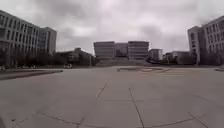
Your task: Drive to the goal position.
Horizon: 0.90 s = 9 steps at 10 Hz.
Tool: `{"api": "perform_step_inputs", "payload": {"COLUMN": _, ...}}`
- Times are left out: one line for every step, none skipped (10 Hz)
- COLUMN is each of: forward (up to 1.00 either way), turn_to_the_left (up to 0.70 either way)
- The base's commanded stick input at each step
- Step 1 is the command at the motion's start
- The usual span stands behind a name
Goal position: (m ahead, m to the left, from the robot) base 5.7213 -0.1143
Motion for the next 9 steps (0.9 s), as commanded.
{"api": "perform_step_inputs", "payload": {"forward": 1.0, "turn_to_the_left": 0.0}}
{"api": "perform_step_inputs", "payload": {"forward": 1.0, "turn_to_the_left": 0.0}}
{"api": "perform_step_inputs", "payload": {"forward": 1.0, "turn_to_the_left": 0.0}}
{"api": "perform_step_inputs", "payload": {"forward": 1.0, "turn_to_the_left": 0.0}}
{"api": "perform_step_inputs", "payload": {"forward": 1.0, "turn_to_the_left": 0.0}}
{"api": "perform_step_inputs", "payload": {"forward": 1.0, "turn_to_the_left": 0.0}}
{"api": "perform_step_inputs", "payload": {"forward": 1.0, "turn_to_the_left": 0.0}}
{"api": "perform_step_inputs", "payload": {"forward": 1.0, "turn_to_the_left": 0.0}}
{"api": "perform_step_inputs", "payload": {"forward": 1.0, "turn_to_the_left": 0.0}}
